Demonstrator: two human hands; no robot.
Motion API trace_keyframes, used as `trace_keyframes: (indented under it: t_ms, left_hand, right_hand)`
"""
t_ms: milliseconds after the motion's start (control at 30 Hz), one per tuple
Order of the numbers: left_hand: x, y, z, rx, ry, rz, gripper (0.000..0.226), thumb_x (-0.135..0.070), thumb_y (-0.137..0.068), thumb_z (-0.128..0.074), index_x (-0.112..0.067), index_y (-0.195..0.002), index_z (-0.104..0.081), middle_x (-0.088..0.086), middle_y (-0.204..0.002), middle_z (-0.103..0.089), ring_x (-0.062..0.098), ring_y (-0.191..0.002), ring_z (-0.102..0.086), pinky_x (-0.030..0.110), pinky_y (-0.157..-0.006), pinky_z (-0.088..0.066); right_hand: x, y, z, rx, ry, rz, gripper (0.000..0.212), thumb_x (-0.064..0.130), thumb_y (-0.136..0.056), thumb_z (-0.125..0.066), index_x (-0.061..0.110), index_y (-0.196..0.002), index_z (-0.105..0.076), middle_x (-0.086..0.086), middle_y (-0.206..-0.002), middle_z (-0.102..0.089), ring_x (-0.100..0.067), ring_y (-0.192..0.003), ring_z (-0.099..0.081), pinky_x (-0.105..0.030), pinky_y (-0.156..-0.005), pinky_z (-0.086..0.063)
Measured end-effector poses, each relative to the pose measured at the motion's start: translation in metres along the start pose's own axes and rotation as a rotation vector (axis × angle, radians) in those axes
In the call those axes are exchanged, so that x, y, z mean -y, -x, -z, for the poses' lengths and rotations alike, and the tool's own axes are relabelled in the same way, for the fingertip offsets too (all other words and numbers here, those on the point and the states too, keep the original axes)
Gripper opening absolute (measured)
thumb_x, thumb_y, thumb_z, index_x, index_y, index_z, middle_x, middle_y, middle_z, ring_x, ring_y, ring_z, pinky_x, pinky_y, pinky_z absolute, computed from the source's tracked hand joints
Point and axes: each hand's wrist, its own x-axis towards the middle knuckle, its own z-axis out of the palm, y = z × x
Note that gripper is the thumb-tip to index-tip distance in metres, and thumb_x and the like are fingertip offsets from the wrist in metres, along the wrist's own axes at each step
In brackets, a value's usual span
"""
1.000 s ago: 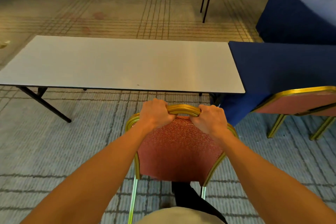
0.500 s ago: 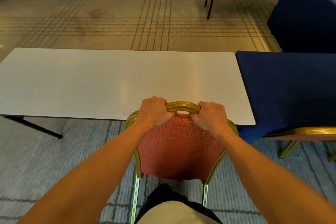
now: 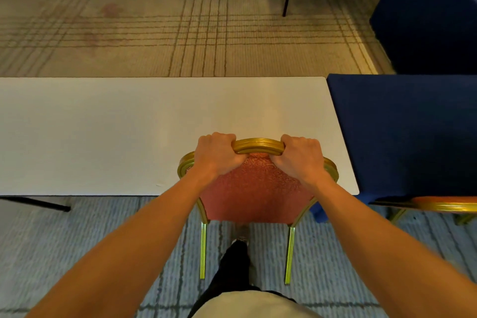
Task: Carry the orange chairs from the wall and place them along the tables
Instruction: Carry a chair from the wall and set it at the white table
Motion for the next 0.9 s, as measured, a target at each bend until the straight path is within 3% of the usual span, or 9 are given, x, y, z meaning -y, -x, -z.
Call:
trace_keyframes:
  t_ms: [100, 233, 333, 600, 767, 900]
  left_hand:
    - [-0.005, 0.002, -0.011, -0.001, 0.016, 0.007, 0.037, -0.059, -0.085, -0.058, -0.026, -0.070, -0.053, 0.000, -0.075, -0.067, 0.025, -0.073, -0.063, 0.036, -0.073, -0.050]
    - [-0.002, 0.029, -0.032, 0.063, 0.037, 0.039, 0.038, -0.057, -0.081, -0.060, -0.025, -0.068, -0.046, -0.005, -0.067, -0.055, 0.025, -0.072, -0.061, 0.033, -0.066, -0.041]
    - [0.014, 0.044, -0.040, 0.062, 0.048, 0.067, 0.038, -0.060, -0.073, -0.053, -0.025, -0.066, -0.042, -0.006, -0.065, -0.051, 0.026, -0.070, -0.060, 0.034, -0.065, -0.043]
    - [0.012, 0.079, -0.053, 0.044, 0.058, 0.016, 0.036, -0.055, -0.082, -0.063, -0.024, -0.073, -0.047, -0.007, -0.071, -0.053, 0.024, -0.072, -0.060, 0.033, -0.061, -0.039]
    - [0.019, 0.118, -0.069, 0.026, 0.116, -0.004, 0.038, -0.066, -0.082, -0.061, -0.029, -0.084, -0.058, -0.008, -0.081, -0.059, 0.020, -0.078, -0.061, 0.033, -0.064, -0.042]
    - [0.015, 0.153, -0.076, 0.144, 0.190, -0.014, 0.031, -0.067, -0.081, -0.060, -0.041, -0.096, -0.069, -0.013, -0.091, -0.069, 0.015, -0.086, -0.066, 0.031, -0.066, -0.044]
  right_hand:
    - [-0.009, 0.002, -0.010, 0.004, -0.016, 0.000, 0.045, 0.057, -0.093, -0.050, 0.015, -0.093, -0.064, -0.006, -0.086, -0.072, -0.031, -0.081, -0.067, -0.035, -0.066, -0.041]
    - [-0.006, 0.019, -0.029, 0.077, -0.017, 0.043, 0.041, 0.057, -0.092, -0.054, 0.016, -0.094, -0.060, -0.005, -0.090, -0.071, -0.030, -0.083, -0.067, -0.033, -0.065, -0.037]
    - [0.011, 0.030, -0.038, 0.056, -0.018, 0.086, 0.039, 0.055, -0.092, -0.054, 0.017, -0.094, -0.060, -0.004, -0.089, -0.070, -0.029, -0.081, -0.066, -0.032, -0.063, -0.038]
    - [0.011, 0.069, -0.047, 0.033, -0.127, 0.126, 0.039, 0.060, -0.088, -0.059, 0.023, -0.085, -0.049, -0.002, -0.082, -0.064, -0.027, -0.077, -0.061, -0.033, -0.059, -0.032]
    - [0.023, 0.106, -0.061, 0.039, -0.189, 0.134, 0.037, 0.068, -0.083, -0.060, 0.033, -0.097, -0.065, 0.008, -0.090, -0.067, -0.018, -0.082, -0.064, -0.031, -0.063, -0.042]
    - [0.028, 0.144, -0.072, 0.090, -0.202, 0.080, 0.039, 0.070, -0.083, -0.060, 0.034, -0.098, -0.070, 0.007, -0.088, -0.072, -0.019, -0.082, -0.067, -0.033, -0.065, -0.047]
